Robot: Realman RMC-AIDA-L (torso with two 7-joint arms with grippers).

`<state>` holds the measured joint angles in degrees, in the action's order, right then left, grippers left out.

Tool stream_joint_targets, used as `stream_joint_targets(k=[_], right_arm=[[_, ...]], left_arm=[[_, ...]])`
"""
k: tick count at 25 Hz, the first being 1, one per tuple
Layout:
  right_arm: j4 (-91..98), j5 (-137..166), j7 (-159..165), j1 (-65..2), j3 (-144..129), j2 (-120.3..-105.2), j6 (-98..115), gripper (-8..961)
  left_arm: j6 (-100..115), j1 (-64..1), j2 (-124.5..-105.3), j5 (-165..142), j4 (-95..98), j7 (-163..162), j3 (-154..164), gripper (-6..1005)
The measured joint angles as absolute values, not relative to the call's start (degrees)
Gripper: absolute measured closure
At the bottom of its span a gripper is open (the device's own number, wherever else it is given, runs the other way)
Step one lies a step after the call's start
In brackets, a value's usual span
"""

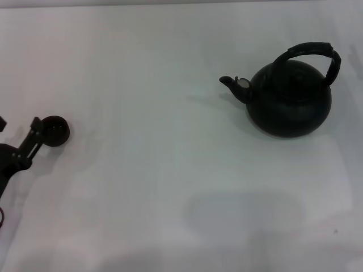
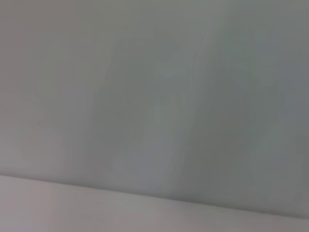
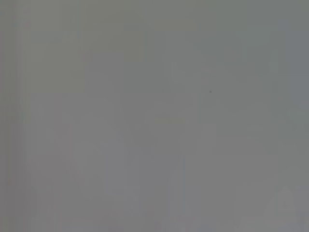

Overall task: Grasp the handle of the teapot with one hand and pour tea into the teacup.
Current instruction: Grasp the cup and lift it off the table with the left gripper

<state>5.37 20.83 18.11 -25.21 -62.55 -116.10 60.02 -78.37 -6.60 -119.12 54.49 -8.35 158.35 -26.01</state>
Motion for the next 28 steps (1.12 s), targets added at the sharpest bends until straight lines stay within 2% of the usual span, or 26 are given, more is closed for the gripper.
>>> stream_joint_targets(k=[28], right_arm=[[5.3,20.8,18.1,-25.2,-63.0,-116.1,60.3,137]], left_arm=[[-71.7,-9.4,-119.08,51.1,-8.3,159.1,-26.0,138]])
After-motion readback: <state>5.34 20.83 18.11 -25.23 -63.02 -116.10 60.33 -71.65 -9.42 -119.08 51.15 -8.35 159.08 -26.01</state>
